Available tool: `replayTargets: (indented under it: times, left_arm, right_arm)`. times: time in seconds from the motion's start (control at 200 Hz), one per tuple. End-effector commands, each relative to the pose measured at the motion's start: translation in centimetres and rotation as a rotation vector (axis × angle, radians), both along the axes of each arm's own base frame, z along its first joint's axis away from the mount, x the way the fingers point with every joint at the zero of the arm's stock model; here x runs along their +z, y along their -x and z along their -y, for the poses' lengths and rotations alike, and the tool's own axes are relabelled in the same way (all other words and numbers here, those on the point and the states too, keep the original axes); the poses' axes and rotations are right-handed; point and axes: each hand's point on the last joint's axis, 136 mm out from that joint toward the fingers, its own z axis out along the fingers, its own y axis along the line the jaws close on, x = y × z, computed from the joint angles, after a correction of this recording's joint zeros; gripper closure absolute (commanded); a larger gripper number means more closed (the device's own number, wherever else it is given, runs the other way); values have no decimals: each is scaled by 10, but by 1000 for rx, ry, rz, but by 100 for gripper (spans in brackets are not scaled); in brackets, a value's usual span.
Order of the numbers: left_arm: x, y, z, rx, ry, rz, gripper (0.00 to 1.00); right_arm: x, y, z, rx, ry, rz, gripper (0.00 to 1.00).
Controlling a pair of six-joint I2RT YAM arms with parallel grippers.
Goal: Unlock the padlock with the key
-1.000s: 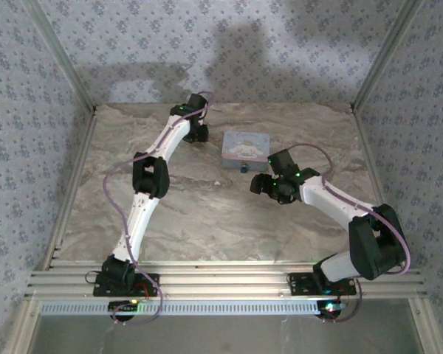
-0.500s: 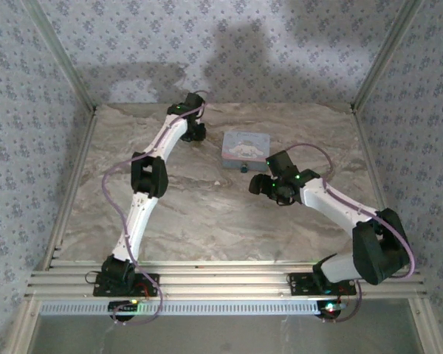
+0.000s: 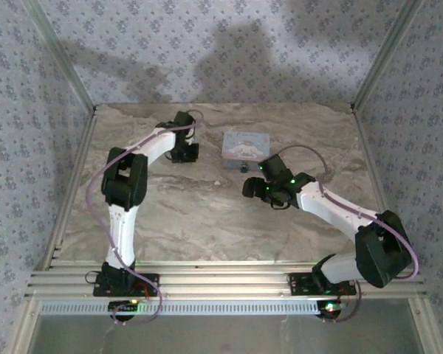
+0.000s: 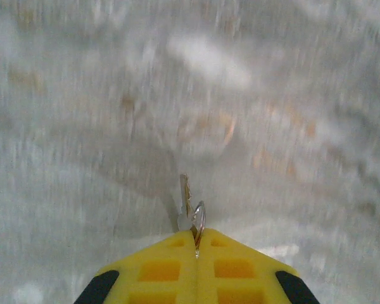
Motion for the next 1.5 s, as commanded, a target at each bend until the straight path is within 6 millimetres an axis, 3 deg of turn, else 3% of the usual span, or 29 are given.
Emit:
replayTargets:
  times: [0.0, 0.13, 0.315, 0.54, 0.65, 0.909, 1.084, 1.179, 1.334, 1.494]
  left_arm:
    - [7, 29, 3, -11, 84, -26, 100]
    - [34, 57, 15, -72, 261, -17, 100]
    - [94, 86, 40, -214, 497, 70, 100]
    - [177, 109, 63, -382, 741, 252, 100]
    - [208, 119, 67, -445, 803, 366, 100]
    - [253, 129, 67, -430, 925, 528, 100]
    - [281, 145, 72, -471, 984, 588, 100]
    - [286, 146, 71, -452, 978, 591, 100]
    - [294, 147, 72, -421, 1014, 569, 100]
    - [301, 154, 77, -443, 1038, 571, 100]
  right_arm:
    - [-4, 0, -2, -12, 5, 6, 19]
    - [0, -3, -12, 9, -38, 24, 19]
    - [21, -7, -29, 52, -163, 95, 20]
    - [76, -7, -35, 61, -342, 252, 29]
    - [106, -2, -39, 88, -446, 343, 36]
    - [165, 6, -64, 216, -625, 518, 55]
    - [191, 3, -92, 299, -739, 569, 58]
    - [208, 3, -106, 350, -782, 596, 58]
    - [205, -5, -115, 358, -667, 612, 57]
    - [215, -13, -124, 354, -779, 596, 58]
